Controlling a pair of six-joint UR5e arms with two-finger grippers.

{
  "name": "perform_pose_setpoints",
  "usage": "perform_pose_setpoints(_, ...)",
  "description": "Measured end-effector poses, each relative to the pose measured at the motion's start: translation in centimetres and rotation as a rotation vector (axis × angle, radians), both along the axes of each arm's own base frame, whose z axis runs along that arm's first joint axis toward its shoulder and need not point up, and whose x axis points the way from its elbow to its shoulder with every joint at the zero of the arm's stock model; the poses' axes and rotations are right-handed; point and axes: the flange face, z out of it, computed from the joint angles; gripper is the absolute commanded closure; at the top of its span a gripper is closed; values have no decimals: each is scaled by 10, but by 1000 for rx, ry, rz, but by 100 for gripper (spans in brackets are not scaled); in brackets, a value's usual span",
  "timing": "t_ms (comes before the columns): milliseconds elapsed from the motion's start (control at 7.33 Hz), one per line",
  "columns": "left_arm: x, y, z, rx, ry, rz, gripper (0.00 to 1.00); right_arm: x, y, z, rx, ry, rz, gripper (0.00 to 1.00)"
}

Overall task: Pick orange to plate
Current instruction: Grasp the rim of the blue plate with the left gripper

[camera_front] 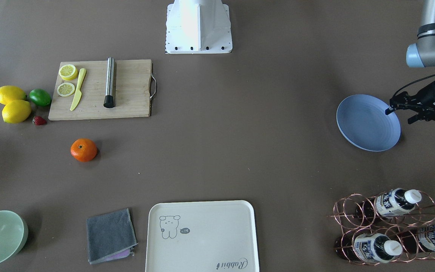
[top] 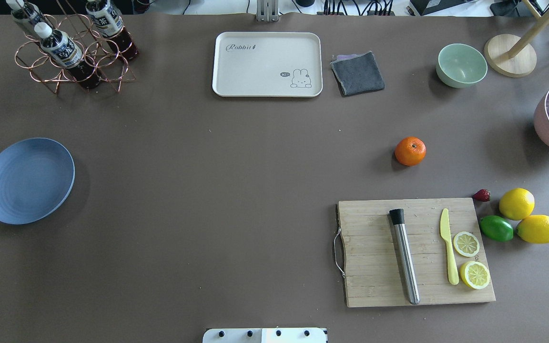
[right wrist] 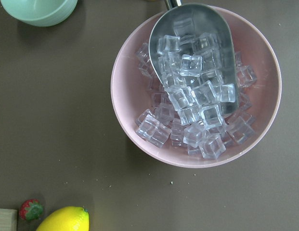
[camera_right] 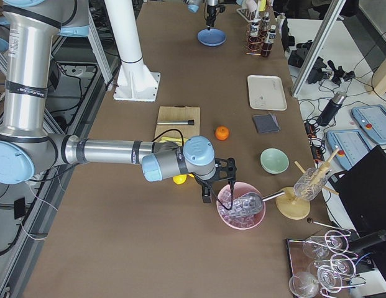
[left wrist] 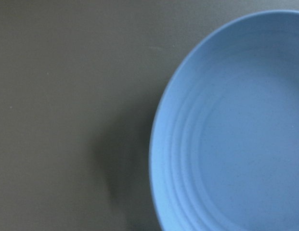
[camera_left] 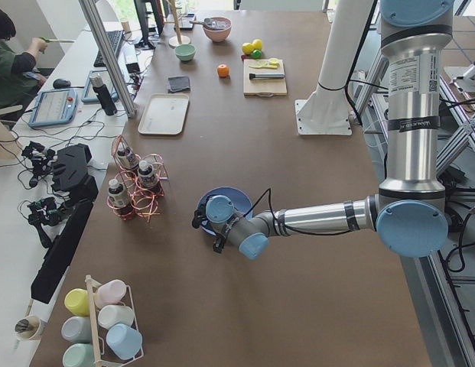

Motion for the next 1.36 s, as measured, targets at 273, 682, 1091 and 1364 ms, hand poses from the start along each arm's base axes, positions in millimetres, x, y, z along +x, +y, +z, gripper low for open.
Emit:
perform_pose_setpoints(273, 6, -12, 0, -33, 2, -24, 100, 0, 0, 0, -1, -1, 0, 0)
perform_pose_setpoints(682, 8, -14, -5, -61, 20, -69, 100, 0, 0, 0, -2, -1, 0, 0)
perform_pose_setpoints(1091, 9, -16, -12, -94, 36, -97, 100, 0, 0, 0, -3, 1, 4, 0)
perform_pose_setpoints(1364, 12, -28, -54, -158, 121, -123, 100, 0, -2, -6, 4, 0, 9, 0)
